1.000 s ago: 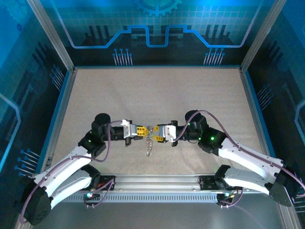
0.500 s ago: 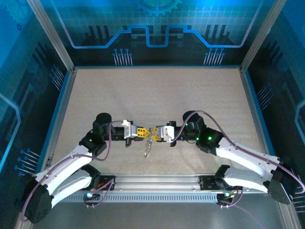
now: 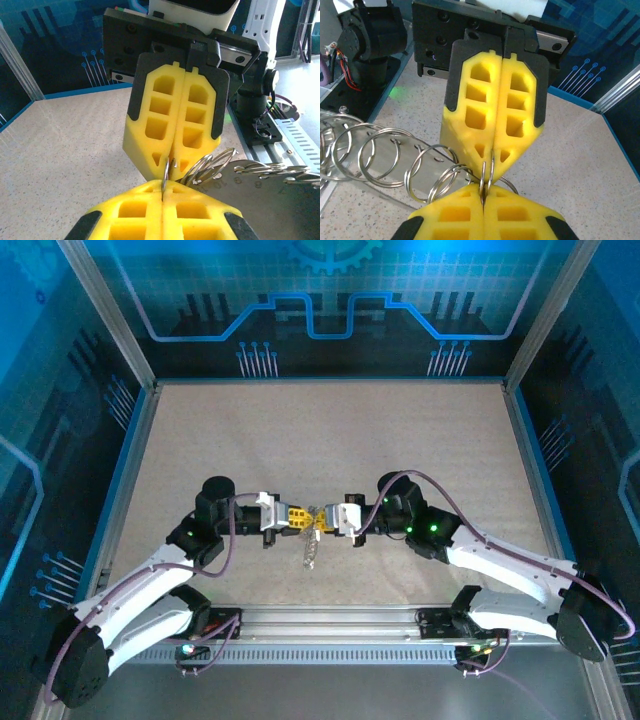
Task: Put the keys on the keyring
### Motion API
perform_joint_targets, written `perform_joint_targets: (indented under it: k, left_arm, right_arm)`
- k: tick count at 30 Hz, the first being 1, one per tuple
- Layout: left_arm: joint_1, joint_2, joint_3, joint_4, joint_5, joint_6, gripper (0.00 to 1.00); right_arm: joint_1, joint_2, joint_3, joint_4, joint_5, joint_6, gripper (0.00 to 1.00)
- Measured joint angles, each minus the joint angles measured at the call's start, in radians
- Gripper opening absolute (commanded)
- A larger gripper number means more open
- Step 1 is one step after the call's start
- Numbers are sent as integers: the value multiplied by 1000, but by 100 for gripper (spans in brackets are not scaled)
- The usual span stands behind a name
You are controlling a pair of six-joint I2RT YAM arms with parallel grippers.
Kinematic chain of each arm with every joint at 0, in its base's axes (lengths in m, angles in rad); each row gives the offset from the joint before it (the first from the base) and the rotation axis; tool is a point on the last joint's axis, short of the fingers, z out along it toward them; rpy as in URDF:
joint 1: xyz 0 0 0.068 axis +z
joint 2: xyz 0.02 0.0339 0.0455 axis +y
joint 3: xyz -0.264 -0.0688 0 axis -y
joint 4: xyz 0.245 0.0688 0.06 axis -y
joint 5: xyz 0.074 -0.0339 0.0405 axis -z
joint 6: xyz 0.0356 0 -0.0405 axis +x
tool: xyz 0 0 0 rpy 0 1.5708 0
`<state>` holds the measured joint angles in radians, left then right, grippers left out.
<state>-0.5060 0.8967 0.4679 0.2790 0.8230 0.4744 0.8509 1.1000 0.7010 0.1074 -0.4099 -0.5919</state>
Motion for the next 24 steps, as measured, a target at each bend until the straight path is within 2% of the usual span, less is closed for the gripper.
perform_joint_targets:
  k: [2, 3, 11, 17, 24]
  left_arm:
    - [0, 0, 0, -14, -6, 14, 16]
    - [0, 0, 1, -29, -10, 26, 16]
    - [-1, 0, 60, -198, -89, 111, 16]
    - [-1, 15, 68, -220, -120, 130, 16]
    - [-1, 25, 68, -222, -123, 127, 14]
  right_arm:
    - [2, 0, 1, -10, 9, -3, 0]
    - [5, 0, 3, -23, 16, -9, 0]
    - [22, 29, 120, -228, 121, -65, 0]
    - [39, 80, 204, -342, 183, -102, 0]
    - [47, 111, 212, -369, 212, -109, 0]
